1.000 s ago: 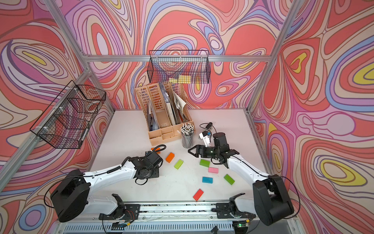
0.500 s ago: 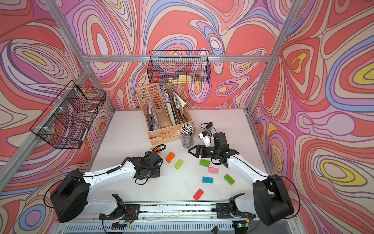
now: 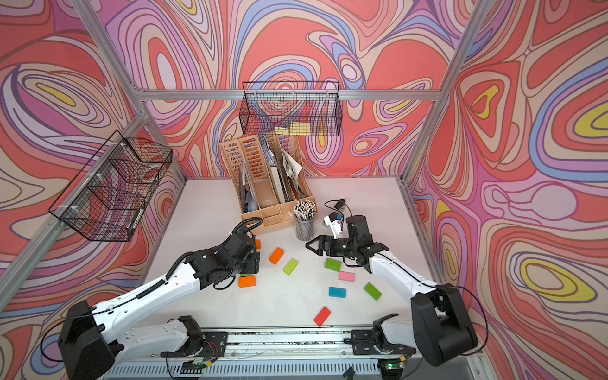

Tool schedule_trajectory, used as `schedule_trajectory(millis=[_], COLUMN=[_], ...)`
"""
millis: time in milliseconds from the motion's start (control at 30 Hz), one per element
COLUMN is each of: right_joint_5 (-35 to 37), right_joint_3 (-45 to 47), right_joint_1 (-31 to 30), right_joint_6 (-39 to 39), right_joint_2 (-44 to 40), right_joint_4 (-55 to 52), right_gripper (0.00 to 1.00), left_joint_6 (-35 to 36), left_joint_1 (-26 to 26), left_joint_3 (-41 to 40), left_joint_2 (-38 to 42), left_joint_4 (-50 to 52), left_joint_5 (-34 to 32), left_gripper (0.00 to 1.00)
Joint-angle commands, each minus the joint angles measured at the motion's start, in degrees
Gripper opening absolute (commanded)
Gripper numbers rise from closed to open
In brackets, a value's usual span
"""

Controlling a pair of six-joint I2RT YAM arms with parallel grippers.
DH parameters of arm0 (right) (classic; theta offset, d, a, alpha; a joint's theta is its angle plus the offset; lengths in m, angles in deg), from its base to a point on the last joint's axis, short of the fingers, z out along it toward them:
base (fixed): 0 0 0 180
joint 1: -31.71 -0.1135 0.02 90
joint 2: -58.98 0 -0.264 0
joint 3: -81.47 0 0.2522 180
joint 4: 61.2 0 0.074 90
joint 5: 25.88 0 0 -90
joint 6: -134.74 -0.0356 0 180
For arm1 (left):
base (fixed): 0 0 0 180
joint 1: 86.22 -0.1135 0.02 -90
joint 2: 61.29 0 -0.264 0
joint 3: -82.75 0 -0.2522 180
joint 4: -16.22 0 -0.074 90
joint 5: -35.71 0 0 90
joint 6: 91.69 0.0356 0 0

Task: Assemble the letter c with building blocks
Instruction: Assemble the building block at the center of the board, then pick up the building block from the center of the board.

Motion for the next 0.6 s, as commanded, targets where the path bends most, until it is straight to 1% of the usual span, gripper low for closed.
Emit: schedule_trajectory(millis=[0, 100, 233, 433, 567], right_joint_5=[0.6, 0.5, 0.5, 0.5, 0.6], right_joint_3=[0.5, 0.6, 0.6, 0.5, 0.5], right_joint_1=[-0.1, -0.2, -0.2, -0.1, -0.1], right_joint_6=[0.7, 0.7, 0.8, 0.9, 1.0], right_joint_2=[-0.5, -0.6, -0.7, -0.8, -1.3], right_joint_4=[-0.1, -0.1, -0.1, -0.3, -0.6], right_gripper=[0.88, 0.88, 0.88, 0.88, 0.88], left_joint_6=[8.2, 12.2, 15.1, 16.7, 17.3], left_joint_1=[-0.3, -0.3, -0.4, -0.5, -0.8], left_joint_3=[3.3, 6.6, 11.2, 19.8, 21.9], left_joint_2=[-4.7, -10.1, -16.6, -26.4, -30.4], left_joint_4=[-3.4, -4.9, -5.4, 0.6, 1.3], left_joint_5=[1.0, 3.2, 5.0, 6.1, 7.8], left_gripper=[0.73, 0.71, 0.7, 0.65, 0.65])
